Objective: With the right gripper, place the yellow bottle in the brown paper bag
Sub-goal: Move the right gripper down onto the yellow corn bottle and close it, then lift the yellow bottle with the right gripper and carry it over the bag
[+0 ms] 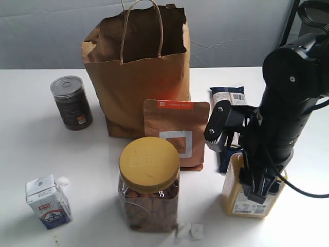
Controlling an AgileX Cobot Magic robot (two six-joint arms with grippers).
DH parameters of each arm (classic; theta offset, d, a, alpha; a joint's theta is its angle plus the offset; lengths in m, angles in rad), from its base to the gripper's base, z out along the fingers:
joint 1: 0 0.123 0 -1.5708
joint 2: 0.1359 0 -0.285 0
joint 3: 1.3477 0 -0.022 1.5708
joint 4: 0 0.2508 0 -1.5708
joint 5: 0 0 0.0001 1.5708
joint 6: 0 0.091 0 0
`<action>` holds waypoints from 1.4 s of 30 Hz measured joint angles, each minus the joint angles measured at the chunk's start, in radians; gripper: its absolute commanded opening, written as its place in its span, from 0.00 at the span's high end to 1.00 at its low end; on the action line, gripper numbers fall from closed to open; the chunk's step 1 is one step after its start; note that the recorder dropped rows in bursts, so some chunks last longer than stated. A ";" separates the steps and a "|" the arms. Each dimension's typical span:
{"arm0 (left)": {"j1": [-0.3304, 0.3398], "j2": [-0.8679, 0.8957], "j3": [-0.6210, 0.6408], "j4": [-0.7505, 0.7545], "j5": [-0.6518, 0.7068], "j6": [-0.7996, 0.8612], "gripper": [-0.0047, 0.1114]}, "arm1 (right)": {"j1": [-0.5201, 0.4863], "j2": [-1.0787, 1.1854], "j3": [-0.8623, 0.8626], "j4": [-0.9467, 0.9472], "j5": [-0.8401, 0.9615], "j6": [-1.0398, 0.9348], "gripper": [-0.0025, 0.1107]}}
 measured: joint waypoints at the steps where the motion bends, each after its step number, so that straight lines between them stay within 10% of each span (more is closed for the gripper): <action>1: 0.000 0.000 0.000 0.000 0.000 0.000 0.96 | 0.000 0.004 0.000 -0.002 -0.005 0.000 0.70; 4: 0.000 0.000 0.000 0.000 0.000 0.000 0.96 | 0.000 0.005 0.000 0.002 -0.011 0.003 0.98; 23: 0.000 0.000 0.000 0.000 0.000 0.000 0.96 | 0.033 -0.492 0.002 0.006 0.030 0.215 0.98; 42: 0.000 0.000 0.000 0.000 0.000 0.000 0.96 | -0.035 -0.416 -0.166 -0.274 -0.572 0.535 0.98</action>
